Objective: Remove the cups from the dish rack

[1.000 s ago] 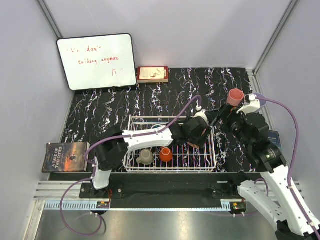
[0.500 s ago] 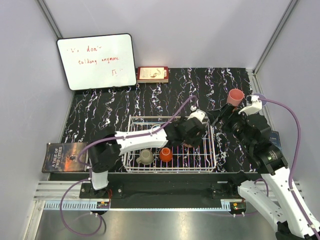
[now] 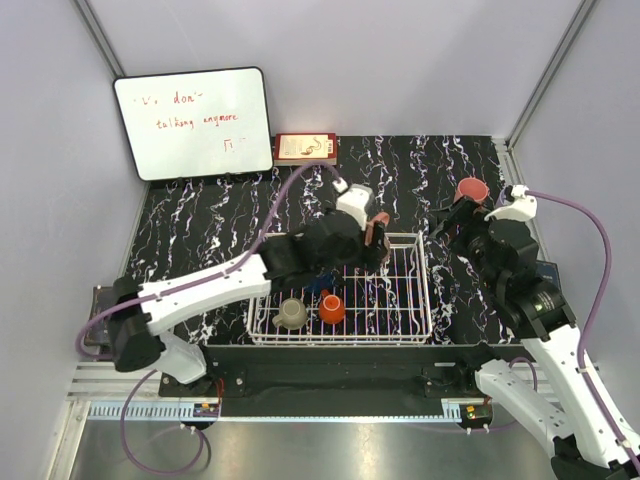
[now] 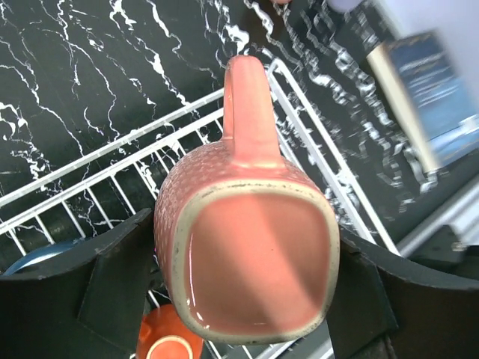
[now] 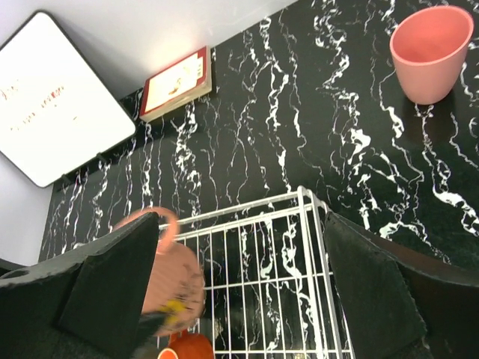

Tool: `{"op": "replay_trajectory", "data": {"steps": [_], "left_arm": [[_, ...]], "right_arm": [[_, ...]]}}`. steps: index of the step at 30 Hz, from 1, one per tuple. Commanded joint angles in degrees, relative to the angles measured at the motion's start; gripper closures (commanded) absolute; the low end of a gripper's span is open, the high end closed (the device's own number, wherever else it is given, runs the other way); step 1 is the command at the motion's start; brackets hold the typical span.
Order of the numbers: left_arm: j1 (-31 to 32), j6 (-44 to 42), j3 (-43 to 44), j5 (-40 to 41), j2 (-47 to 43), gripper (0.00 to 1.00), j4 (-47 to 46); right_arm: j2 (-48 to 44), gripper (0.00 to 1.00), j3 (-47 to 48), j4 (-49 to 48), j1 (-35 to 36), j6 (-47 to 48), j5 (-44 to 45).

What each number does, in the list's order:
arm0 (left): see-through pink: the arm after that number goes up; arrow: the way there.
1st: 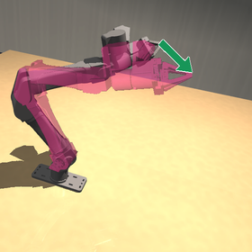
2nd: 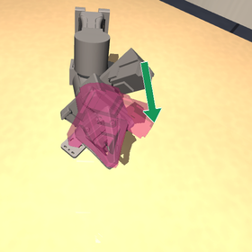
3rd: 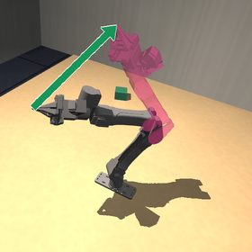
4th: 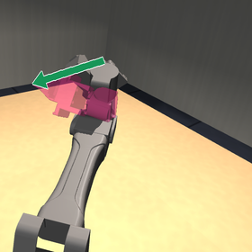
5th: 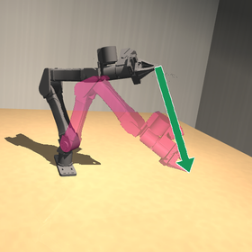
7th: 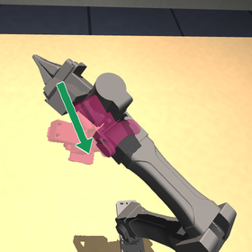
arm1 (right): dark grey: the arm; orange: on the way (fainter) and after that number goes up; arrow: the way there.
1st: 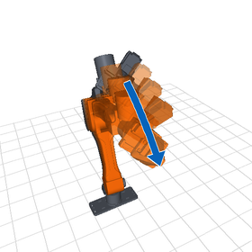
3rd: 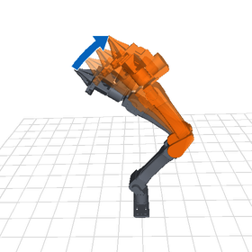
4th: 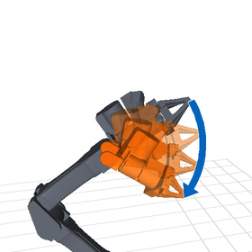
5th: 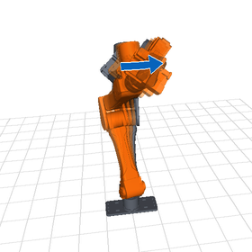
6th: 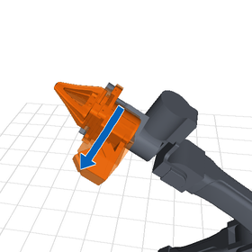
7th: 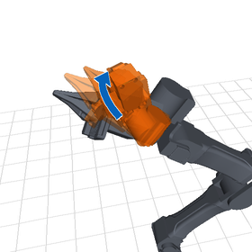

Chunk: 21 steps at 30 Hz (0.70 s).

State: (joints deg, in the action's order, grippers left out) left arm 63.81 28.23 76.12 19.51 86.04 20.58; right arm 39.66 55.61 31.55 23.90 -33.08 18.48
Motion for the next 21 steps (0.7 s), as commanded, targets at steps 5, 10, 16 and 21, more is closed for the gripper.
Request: {"op": "replay_trajectory", "data": {"steps": [5,10,16,21], "left_arm": [[-8.96,10.79,-14.83,-16.66,-16.42,1.00,-20.40],[-15.90,17.19,-21.79,-27.66,-22.31,1.00,-31.02],[-22.06,25.71,-31.98,-36.99,-26.10,1.00,-48.75],[-25.22,33.37,-38.14,-42.79,-24.79,1.00,-62.31]], "right_arm": [[0.33,0.00,-3.75,-6.32,0.27,-3.48,-11.77],[-0.90,0.15,-8.67,-14.66,0.27,-9.09,-20.66],[-0.81,0.27,-13.34,-25.64,0.36,-14.28,-31.04],[-1.16,0.22,-17.64,-36.19,0.27,-19.47,-38.25]]}}
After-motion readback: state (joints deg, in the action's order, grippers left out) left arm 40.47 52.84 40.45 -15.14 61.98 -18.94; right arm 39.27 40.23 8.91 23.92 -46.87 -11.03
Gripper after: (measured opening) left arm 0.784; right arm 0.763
